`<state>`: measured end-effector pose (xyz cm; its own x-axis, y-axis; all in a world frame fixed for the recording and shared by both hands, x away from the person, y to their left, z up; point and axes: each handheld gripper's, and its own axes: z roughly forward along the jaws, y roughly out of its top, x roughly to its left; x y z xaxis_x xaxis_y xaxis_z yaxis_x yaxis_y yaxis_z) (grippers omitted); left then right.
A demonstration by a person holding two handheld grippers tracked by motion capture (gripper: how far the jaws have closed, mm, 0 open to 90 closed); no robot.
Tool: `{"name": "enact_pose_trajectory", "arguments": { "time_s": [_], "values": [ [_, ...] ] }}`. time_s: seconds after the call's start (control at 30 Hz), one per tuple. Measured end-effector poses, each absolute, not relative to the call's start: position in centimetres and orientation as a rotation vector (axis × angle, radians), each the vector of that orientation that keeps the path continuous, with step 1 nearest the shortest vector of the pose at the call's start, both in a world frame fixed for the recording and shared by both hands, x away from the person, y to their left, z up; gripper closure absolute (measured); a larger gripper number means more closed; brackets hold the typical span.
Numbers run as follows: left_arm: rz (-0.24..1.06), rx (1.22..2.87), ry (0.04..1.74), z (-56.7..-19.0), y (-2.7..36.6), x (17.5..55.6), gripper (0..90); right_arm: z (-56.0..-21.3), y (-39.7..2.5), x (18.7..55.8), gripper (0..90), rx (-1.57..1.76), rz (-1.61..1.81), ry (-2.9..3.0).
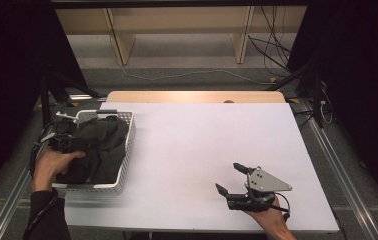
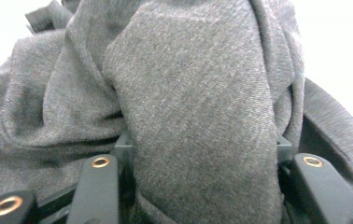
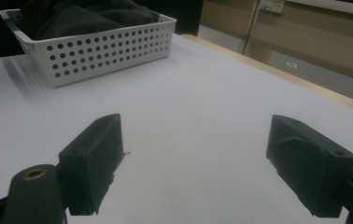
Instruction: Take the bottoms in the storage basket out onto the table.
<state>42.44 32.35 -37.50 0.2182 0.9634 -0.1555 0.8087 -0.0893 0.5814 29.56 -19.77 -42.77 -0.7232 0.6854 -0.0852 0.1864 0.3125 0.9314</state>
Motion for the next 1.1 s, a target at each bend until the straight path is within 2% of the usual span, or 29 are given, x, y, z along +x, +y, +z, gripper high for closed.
{"name": "enact_pose_trajectory", "arguments": {
  "time_s": [0.6,1.1],
  "values": [
    [0.399,1.641,1.456,-33.2,34.4,40.1,55.1,-42.8,-20.0,29.7,19.8,0.791,1.426,2.111],
    [0.394,1.42,1.295,-30.7,33.8,39.0,57.3,-42.9,-20.1,29.9,20.0,0.804,1.434,2.111]
  ]
}}
